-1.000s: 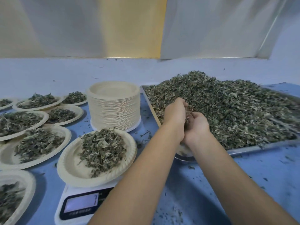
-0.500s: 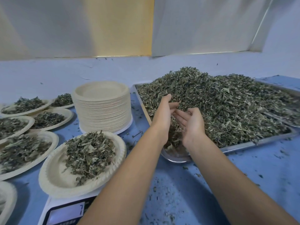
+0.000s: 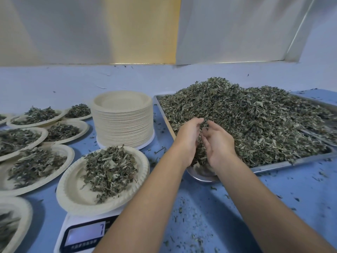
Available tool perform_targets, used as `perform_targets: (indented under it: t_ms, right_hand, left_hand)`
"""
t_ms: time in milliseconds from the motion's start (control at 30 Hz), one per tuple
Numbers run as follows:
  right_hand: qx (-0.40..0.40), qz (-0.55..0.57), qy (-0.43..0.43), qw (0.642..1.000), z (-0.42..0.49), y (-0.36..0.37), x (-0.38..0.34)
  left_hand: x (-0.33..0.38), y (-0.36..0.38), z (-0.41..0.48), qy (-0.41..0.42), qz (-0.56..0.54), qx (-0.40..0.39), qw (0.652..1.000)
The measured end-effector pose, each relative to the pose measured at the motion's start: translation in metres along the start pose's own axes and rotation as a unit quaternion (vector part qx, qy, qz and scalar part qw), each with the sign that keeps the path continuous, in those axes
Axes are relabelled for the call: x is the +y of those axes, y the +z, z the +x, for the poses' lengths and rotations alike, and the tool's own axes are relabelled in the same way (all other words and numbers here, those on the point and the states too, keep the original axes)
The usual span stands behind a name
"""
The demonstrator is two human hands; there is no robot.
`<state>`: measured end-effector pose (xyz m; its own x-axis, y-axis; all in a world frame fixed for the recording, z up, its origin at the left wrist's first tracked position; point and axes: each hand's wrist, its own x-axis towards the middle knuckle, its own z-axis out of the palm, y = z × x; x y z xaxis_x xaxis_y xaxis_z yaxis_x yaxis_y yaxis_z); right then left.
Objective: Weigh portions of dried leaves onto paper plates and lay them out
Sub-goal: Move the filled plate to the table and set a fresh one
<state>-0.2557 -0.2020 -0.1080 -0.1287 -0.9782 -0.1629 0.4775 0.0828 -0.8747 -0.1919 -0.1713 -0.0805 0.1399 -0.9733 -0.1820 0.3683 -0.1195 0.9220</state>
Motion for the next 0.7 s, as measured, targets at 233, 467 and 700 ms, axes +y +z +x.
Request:
perform_targets:
  t_ms: [233, 467, 700]
  right_hand:
    - [-0.044, 0.064, -0.019, 0.997, -0.028, 0.025, -0.006]
    - [-0.136, 0.059, -0.042, 0.988, -0.063, 0.069, 0.012]
    - [-0.209, -0.092, -0.046, 0.973, -0.083, 0.085, 0.042]
  left_hand:
    - [0.013, -0.015, -0.018, 0.061, 0.024, 0.025, 0.998]
    - [0.045, -0.067, -0.054, 0.176, 0.075, 0.058, 0.980]
    - [0.068, -0.145, -0.092, 0.211, 0.050, 0.112, 0.970]
